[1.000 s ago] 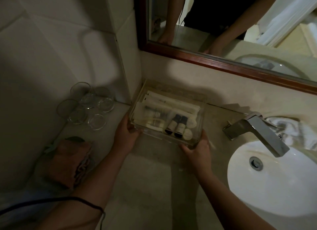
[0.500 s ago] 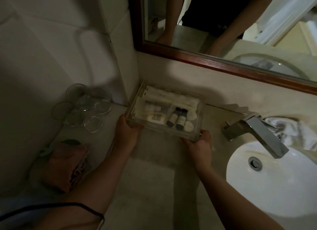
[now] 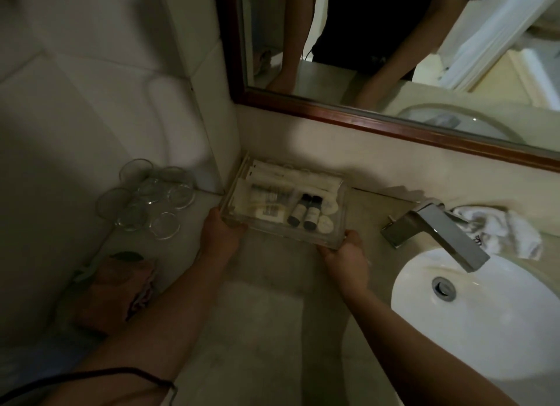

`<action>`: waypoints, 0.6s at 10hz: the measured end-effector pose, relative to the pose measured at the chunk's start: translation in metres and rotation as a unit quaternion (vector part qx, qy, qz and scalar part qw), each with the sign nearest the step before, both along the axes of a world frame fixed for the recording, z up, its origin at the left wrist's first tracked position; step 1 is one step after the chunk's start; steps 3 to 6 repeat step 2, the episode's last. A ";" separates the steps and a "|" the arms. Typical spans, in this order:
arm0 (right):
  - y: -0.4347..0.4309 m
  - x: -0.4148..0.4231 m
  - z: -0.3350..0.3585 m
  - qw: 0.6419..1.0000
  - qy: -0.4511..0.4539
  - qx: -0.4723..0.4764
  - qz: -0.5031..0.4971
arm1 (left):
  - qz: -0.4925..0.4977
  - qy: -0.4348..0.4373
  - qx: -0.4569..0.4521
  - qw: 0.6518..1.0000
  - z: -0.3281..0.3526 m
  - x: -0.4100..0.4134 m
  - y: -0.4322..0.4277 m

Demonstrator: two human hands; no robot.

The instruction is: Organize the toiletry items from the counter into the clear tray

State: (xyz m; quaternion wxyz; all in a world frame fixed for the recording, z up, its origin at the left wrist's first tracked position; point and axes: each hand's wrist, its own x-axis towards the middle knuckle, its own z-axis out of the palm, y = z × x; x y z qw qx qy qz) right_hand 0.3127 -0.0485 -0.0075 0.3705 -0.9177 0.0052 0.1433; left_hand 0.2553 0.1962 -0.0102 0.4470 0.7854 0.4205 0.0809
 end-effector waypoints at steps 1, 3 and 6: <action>-0.013 -0.003 0.009 0.999 0.031 0.016 0.022 | -0.002 0.023 -0.017 1.000 0.014 -0.006 -0.003; -0.024 -0.014 0.017 0.999 0.027 0.026 0.031 | 0.013 0.028 -0.020 0.999 0.022 -0.015 -0.008; -0.024 -0.014 0.017 0.999 0.027 0.026 0.031 | 0.013 0.028 -0.020 0.999 0.022 -0.015 -0.008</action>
